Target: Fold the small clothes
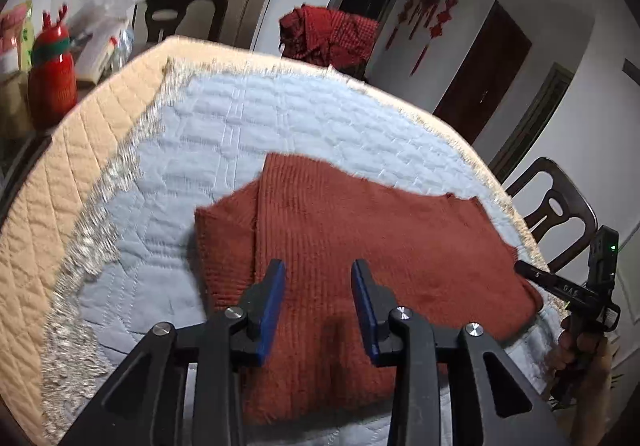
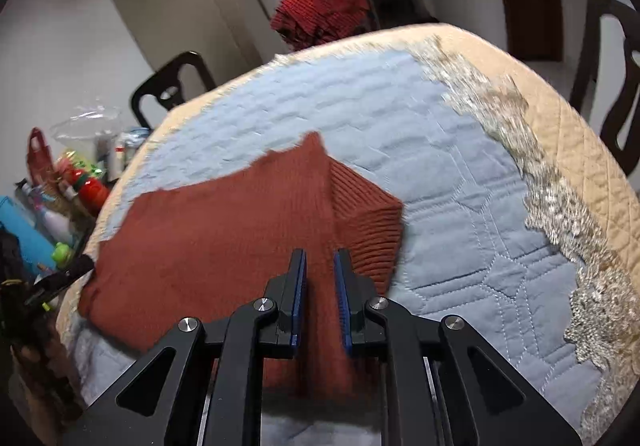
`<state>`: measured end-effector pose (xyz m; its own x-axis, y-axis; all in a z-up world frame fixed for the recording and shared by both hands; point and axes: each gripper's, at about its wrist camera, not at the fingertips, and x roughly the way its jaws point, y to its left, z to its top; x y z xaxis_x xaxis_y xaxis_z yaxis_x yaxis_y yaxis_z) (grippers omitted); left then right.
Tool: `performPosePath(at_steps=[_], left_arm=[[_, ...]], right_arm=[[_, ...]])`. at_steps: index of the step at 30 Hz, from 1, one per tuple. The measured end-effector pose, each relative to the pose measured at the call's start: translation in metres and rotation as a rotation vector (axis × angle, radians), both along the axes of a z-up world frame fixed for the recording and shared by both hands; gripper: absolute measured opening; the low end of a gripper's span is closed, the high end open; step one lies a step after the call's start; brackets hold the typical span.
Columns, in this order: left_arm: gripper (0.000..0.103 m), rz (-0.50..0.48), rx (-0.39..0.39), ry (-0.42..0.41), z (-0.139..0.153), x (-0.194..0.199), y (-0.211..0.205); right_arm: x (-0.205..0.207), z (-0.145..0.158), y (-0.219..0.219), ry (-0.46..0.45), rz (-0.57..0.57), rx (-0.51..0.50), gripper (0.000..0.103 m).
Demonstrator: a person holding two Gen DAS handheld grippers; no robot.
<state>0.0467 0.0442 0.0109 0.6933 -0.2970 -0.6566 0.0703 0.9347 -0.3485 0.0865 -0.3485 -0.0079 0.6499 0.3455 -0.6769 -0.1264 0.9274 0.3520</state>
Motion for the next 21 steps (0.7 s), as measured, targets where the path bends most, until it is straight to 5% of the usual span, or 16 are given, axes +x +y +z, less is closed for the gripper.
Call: performPosePath(at_steps=[6,14,21], left_arm=[[0.037,0.009,-0.01,0.001,-0.009,-0.003,0.003],[0.037,0.028,0.044,0.0,0.006,-0.007,-0.003],[0.037,0.06,0.109,-0.024,0.017,-0.018,-0.006]], right_arm=[[0.0,-0.004,-0.01,0.022,-0.031,0.025,0.015],[-0.018,0.03,0.011,-0.114,-0.027,-0.093,0.017],[-0.022,0.042,0.045,-0.156,0.088,-0.106,0.021]])
